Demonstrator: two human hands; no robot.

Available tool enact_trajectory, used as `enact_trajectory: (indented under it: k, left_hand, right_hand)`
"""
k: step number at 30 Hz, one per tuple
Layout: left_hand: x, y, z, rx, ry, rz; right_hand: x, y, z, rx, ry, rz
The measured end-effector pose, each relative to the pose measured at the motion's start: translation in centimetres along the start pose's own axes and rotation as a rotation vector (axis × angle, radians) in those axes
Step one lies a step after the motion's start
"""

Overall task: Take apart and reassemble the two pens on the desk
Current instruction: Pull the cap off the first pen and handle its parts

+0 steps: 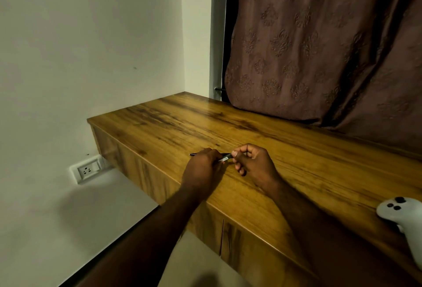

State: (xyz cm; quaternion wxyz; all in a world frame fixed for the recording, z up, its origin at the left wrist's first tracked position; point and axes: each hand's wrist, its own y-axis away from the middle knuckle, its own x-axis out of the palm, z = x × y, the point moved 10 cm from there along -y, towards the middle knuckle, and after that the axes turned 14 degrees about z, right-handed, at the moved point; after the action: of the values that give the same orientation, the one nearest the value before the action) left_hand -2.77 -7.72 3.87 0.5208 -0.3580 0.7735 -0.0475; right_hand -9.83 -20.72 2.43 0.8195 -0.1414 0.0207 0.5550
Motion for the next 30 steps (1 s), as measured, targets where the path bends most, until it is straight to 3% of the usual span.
enact_trajectory:
  k: [11,15,22,30]
  left_hand:
    - [0.8,-0.5,-0.1,0.041,0.031,0.102]
    - [0.4,-0.5,0.9,-0.012,0.142,0.075]
    - [-0.1,0.2,1.9,-0.125,0.331,0.036]
    - [0.2,0.2,2.2,-0.168,0.342,0.068]
  right_hand:
    - [-0.1,0.0,0.3,0.018,0.075,-0.002]
    - [-3.5,0.3,0.9,-0.001,0.009,-0.168]
    - [-4.5,0.4,-0.1,0.087,0.48,-0.084]
    - [-4.6,0.5,-0.3,0.195,0.639,-0.098]
